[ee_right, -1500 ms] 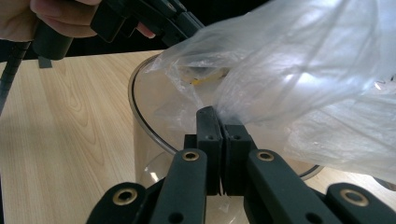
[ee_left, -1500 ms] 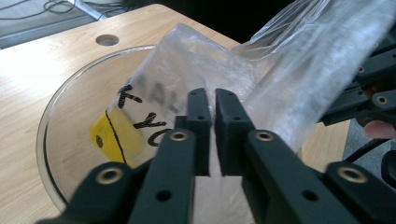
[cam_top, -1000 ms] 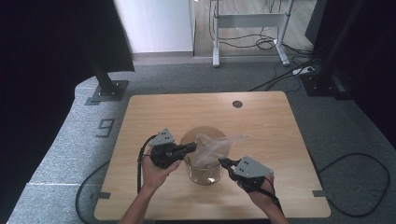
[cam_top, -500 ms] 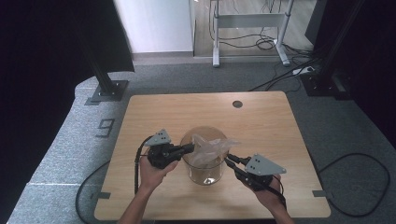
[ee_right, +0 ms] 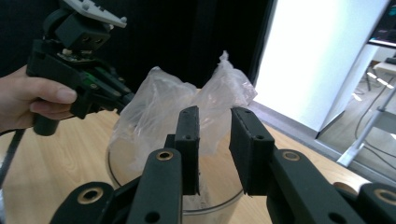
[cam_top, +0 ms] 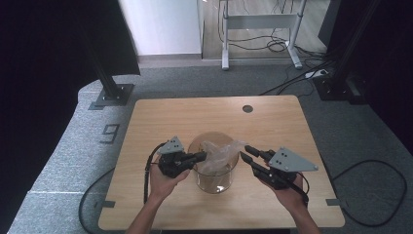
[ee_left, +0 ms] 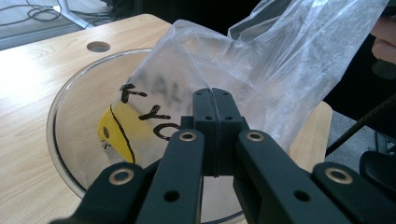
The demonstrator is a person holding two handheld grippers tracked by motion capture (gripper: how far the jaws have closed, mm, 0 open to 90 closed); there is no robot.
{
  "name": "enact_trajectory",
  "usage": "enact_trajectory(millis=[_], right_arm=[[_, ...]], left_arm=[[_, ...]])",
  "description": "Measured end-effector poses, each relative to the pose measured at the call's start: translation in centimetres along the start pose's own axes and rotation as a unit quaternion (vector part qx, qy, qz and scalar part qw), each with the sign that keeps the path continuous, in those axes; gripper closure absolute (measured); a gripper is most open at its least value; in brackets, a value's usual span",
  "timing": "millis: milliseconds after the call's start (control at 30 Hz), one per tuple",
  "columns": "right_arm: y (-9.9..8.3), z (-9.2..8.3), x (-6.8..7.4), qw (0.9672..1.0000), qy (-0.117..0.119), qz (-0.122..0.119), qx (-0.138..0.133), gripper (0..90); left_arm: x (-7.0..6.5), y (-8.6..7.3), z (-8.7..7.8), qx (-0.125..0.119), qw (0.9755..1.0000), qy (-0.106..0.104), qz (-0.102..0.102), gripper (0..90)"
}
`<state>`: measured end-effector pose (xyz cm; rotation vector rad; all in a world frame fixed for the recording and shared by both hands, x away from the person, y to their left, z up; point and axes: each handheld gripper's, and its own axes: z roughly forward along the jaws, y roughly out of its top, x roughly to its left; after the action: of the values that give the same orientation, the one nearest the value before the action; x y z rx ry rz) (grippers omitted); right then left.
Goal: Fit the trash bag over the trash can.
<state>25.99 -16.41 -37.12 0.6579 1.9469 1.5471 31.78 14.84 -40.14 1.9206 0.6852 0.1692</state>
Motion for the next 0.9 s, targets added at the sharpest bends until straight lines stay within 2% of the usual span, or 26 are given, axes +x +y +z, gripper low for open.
enact_trajectory(millis=[100, 267, 333, 433, 500, 567, 733, 900], right_arm=[[-0.1, 0.6, 0.3, 0.9998, 0.016, 0.005, 0.011, 70.6], [-0.9, 1.5, 0.8, 0.9989, 0.037, 0.023, 0.018, 62.6], [-1.1, 1.7, 1.2, 0.9982, 0.049, 0.031, 0.018, 58.4], [-1.1, 2.0, 2.0, 0.9979, 0.053, 0.033, 0.020, 53.4], [-0.9, 1.9, 2.5, 0.9988, 0.036, 0.027, 0.021, 52.2], [-0.9, 1.4, 2.6, 0.9988, 0.023, 0.037, 0.020, 51.0], [-1.2, 0.5, 2.7, 0.9991, 0.012, 0.032, 0.024, 53.1], [-1.2, 1.3, 0.9, 0.9982, -0.006, 0.056, 0.022, 55.4]], left_arm=[[0.1, 0.1, -0.2, -0.004, 1.0000, 0.002, -0.003, 90.0], [0.4, 0.1, -0.4, -0.009, 0.9999, 0.005, -0.008, 90.0], [0.4, 0.1, -0.4, -0.011, 0.9999, 0.006, -0.011, 90.0], [0.3, 0.2, -0.3, -0.015, 0.9998, 0.010, -0.014, 90.0], [0.3, 0.2, -0.4, -0.019, 0.9996, 0.011, -0.016, 90.0], [0.4, 0.2, -0.5, -0.023, 0.9995, 0.012, -0.019, 90.0], [0.5, 0.3, -0.6, -0.023, 0.9995, 0.010, -0.020, 90.0], [0.4, 0.2, -0.5, -0.021, 0.9996, 0.008, -0.018, 90.0]])
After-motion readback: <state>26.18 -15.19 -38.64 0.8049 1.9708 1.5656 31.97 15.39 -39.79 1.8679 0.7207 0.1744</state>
